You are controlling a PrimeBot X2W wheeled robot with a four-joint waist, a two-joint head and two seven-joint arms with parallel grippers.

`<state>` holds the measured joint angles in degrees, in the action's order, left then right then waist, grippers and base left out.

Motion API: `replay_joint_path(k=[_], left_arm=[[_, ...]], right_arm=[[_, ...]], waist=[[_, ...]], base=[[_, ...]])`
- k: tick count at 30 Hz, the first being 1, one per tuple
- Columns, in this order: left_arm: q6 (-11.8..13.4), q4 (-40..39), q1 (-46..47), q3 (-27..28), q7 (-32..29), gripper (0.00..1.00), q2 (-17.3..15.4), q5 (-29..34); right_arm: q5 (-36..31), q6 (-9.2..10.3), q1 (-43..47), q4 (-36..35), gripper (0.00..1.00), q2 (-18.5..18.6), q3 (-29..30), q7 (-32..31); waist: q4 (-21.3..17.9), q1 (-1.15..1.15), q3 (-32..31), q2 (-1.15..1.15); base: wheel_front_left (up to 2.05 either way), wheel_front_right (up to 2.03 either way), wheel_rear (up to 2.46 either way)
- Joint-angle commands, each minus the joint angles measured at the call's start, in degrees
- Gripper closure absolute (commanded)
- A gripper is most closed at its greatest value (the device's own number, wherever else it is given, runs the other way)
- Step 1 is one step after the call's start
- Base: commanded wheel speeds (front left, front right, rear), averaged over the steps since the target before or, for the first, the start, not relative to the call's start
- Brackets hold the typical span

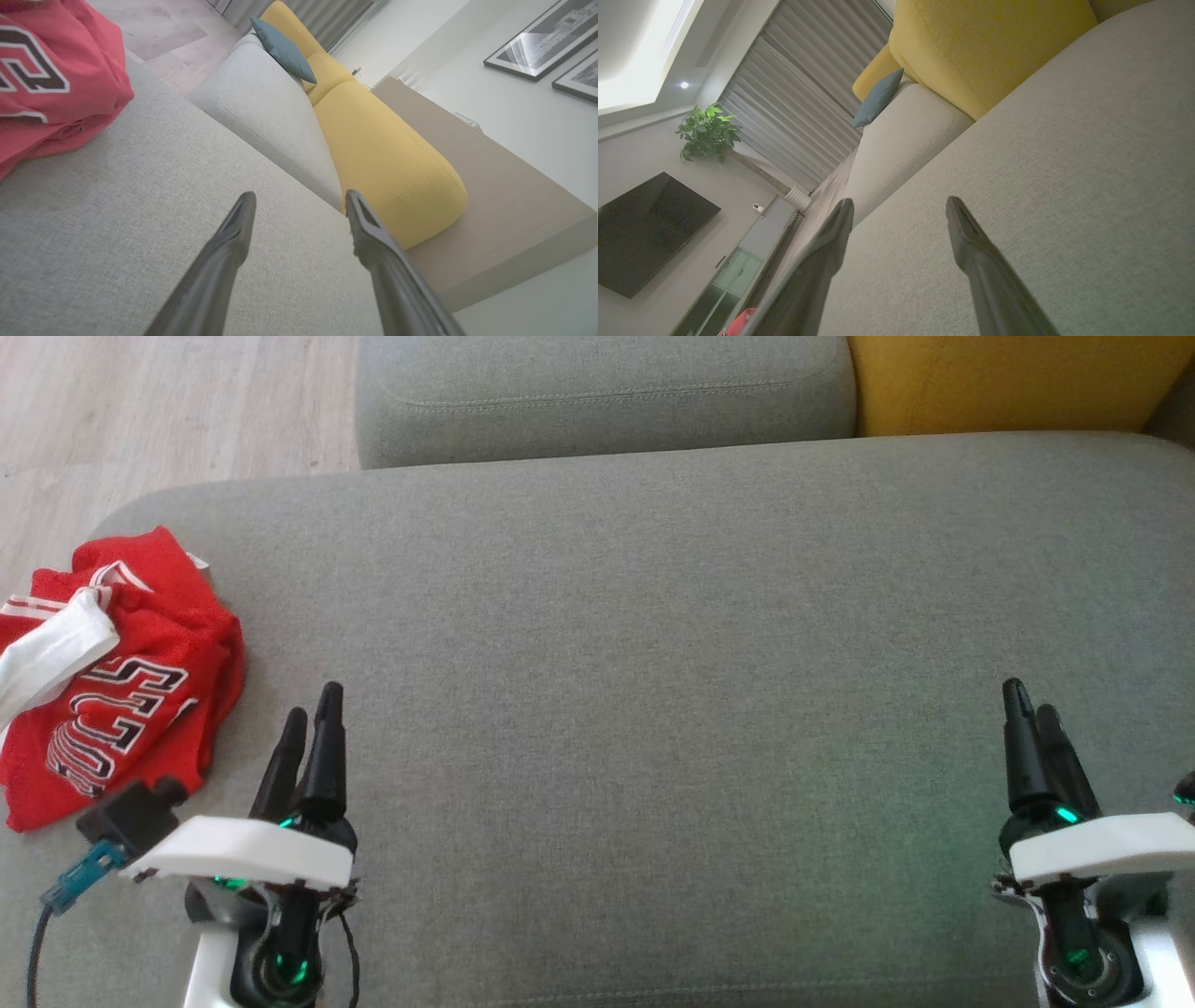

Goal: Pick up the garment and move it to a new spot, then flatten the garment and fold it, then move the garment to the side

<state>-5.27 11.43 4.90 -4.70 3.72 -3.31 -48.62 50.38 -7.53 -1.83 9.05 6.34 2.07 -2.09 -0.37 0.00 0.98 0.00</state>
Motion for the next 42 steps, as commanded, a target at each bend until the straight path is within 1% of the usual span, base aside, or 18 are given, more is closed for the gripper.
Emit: replay_joint_path(k=[1,14,33,42], left_arm=[[0.2,-2.1,3.3,0.9,0.5,0.00,-1.0,0.8],[1.6,-2.2,3.0,-0.4,2.7,0.00,-2.1,10.1],[3.0,-0.6,3.0,-2.5,6.0,0.00,-3.1,23.5],[3.6,0.1,2.9,-3.1,7.4,0.00,-3.1,28.6]], right_arm=[[-0.8,0.02,-2.3,-2.4,0.00,1.5,-0.7,0.3],[-10.6,0.03,-1.6,-3.1,0.00,1.7,-1.4,1.0],[-23.8,0.03,-0.3,-4.1,0.00,0.8,-2.0,2.5],[-28.5,0.03,0.3,-4.8,0.00,0.4,-2.1,2.9]], waist=[[0.0,0.00,0.0,0.00],[0.2,0.00,0.3,0.00],[0.6,0.00,0.3,0.00],[0.7,0.00,0.4,0.00]], base=[[0.00,0.00,0.00],[0.00,0.00,0.00],[0.00,0.00,0.00],[0.00,0.00,0.00]])
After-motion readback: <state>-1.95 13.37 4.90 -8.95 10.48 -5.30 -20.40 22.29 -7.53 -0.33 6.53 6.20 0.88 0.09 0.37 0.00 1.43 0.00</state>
